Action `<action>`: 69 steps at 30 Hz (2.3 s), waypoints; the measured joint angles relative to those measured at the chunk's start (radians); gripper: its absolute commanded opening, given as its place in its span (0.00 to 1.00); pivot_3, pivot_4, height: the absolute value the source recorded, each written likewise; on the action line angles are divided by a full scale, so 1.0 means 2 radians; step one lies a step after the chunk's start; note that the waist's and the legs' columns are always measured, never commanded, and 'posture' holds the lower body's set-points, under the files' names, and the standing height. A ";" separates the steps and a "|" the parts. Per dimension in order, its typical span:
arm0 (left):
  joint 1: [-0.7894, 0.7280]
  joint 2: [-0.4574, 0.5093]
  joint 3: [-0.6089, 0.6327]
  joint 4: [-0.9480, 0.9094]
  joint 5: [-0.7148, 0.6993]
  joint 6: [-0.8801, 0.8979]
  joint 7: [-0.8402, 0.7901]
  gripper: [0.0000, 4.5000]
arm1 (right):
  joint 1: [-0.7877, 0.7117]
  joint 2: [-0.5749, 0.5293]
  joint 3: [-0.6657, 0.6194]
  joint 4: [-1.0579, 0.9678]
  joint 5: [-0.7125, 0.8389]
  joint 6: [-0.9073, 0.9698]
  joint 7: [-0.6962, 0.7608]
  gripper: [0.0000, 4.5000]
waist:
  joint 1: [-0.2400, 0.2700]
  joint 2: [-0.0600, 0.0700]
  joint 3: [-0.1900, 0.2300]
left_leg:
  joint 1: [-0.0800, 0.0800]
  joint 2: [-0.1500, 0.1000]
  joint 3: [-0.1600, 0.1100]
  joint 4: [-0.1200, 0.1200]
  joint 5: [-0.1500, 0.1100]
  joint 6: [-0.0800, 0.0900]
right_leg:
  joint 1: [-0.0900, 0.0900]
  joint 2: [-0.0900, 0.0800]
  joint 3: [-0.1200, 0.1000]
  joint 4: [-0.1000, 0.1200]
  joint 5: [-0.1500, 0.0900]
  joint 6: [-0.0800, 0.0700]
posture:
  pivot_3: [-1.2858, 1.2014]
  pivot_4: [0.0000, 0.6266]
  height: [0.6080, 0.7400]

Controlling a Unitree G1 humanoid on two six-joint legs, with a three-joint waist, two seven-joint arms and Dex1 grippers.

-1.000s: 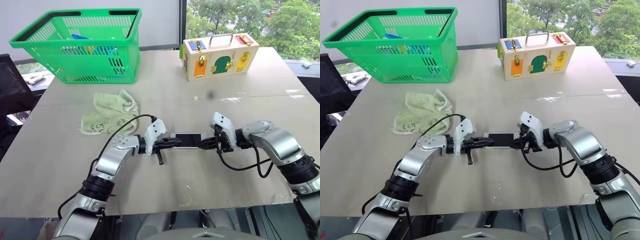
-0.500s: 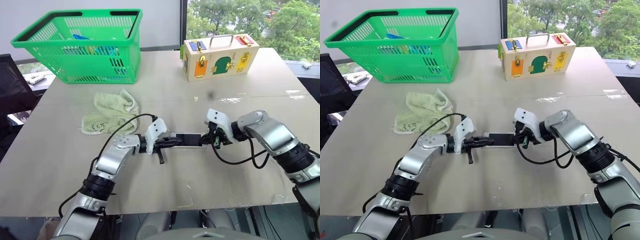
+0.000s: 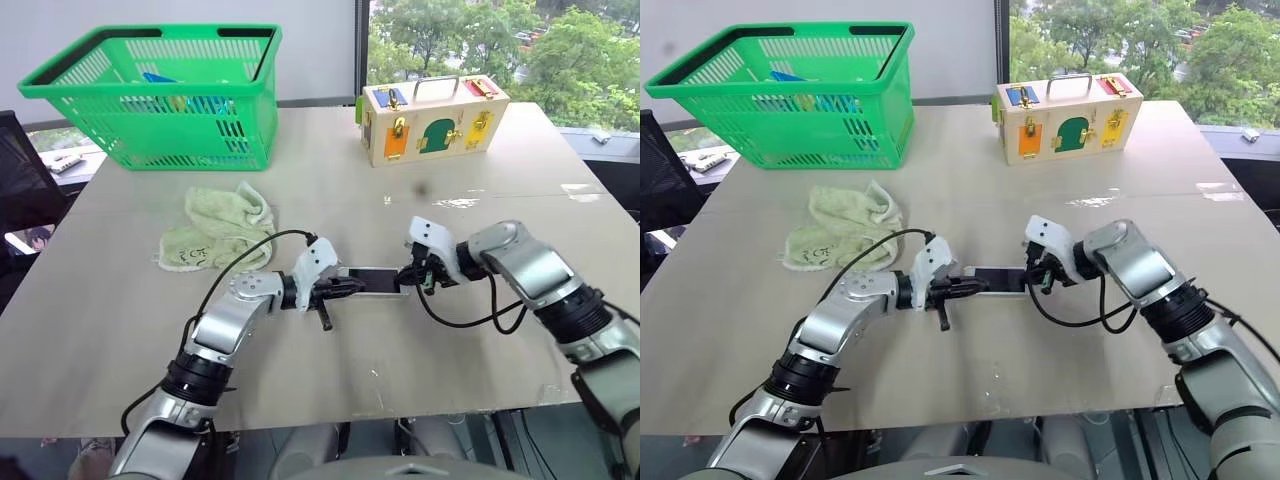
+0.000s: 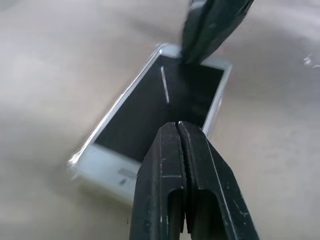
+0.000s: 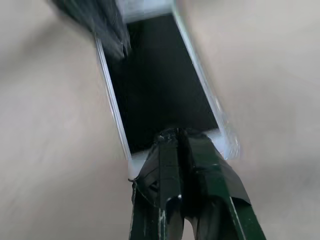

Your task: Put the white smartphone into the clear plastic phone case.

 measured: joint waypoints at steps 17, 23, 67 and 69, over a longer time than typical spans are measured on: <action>0.020 0.079 0.086 -0.006 -0.066 0.002 -0.053 0.01 | 0.114 -0.055 -0.138 -0.223 0.070 0.112 -0.109 0.01 | 0.002 0.005 0.013 | -0.011 -0.001 0.001 0.001 0.001 0.001 | -0.010 -0.001 0.001 0.000 0.003 -0.002 | 0.52 0.24 1.00; 0.023 0.086 0.057 0.011 -0.040 -0.024 -0.062 0.01 | 0.143 -0.080 -0.138 -0.261 0.072 0.130 -0.137 0.01 | 0.002 0.004 0.015 | -0.011 -0.001 0.001 0.001 0.001 0.001 | -0.010 -0.001 0.000 0.000 0.003 -0.002 | 0.52 0.24 1.00; 0.019 0.105 0.042 0.049 -0.013 -0.087 -0.085 0.01 | 0.072 -0.108 0.014 -0.236 0.001 0.069 -0.121 0.01 | -0.011 0.003 0.015 | -0.009 0.000 0.000 0.003 0.002 0.001 | -0.009 0.000 0.000 0.001 0.003 -0.002 | 0.52 0.24 1.00; 0.019 0.108 0.042 0.050 -0.015 -0.086 -0.086 0.01 | 0.072 -0.108 0.014 -0.236 0.001 0.069 -0.121 0.01 | -0.013 0.003 0.015 | -0.009 0.000 0.000 0.003 0.002 0.001 | -0.009 0.000 0.000 0.001 0.003 -0.002 | 0.52 0.24 1.00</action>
